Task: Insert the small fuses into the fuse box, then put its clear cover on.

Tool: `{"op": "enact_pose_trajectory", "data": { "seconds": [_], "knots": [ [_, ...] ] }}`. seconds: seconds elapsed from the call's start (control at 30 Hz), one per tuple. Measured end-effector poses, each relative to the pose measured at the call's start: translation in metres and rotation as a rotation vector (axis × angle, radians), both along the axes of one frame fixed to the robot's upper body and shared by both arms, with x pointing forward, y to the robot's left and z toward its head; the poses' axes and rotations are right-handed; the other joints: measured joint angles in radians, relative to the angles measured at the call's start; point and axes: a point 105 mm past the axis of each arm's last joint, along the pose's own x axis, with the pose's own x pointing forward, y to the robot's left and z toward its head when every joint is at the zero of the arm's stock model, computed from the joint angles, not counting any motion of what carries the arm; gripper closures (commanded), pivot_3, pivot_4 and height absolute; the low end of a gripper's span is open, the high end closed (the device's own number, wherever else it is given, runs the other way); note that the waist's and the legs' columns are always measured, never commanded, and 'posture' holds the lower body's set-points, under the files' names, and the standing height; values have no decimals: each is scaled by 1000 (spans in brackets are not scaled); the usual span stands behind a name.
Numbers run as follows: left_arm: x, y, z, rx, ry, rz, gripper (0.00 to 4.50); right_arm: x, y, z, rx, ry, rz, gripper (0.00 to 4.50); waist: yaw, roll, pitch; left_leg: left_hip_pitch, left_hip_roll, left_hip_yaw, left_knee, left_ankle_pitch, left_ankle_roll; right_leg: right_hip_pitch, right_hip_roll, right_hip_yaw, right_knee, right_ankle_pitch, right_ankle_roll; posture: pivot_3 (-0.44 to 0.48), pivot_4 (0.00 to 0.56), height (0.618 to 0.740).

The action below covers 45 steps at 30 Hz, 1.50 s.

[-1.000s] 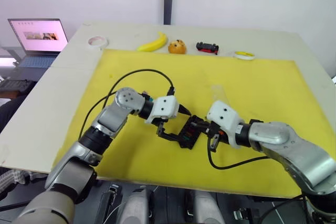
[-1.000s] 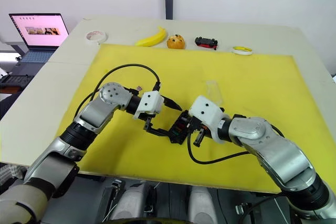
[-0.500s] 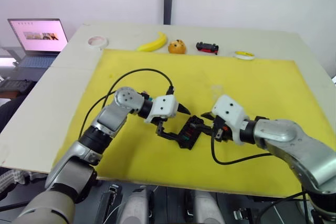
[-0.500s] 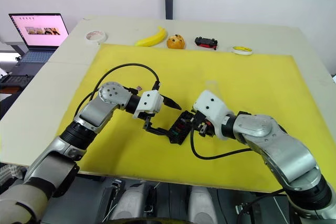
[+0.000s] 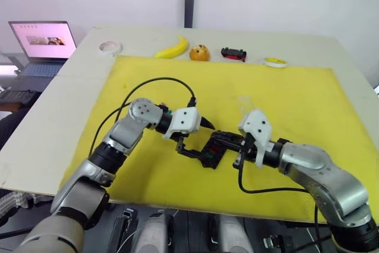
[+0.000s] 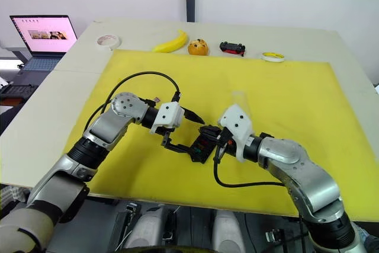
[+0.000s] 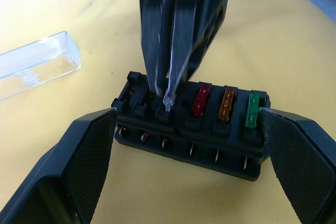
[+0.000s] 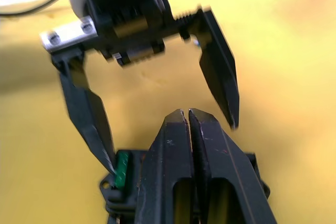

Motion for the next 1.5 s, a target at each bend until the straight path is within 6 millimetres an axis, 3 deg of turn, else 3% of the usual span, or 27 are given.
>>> {"op": "enact_pose_trajectory", "data": {
  "seconds": [0.17,1.5],
  "knots": [
    [0,0,0,0,0,1,0,5,-9,-11,-16,-2,-41,4431,0,0,0,0,0,0,0,0,0,0,0,0,0,0,0,0,150,740],
    [2,0,2,-8,-9,12,0,8,-16,-19,-163,-48,-70,4431,1,-1,-2,2,0,0,0,0,0,2,0,0,0,0,0,0,150,740]
  ]
}}
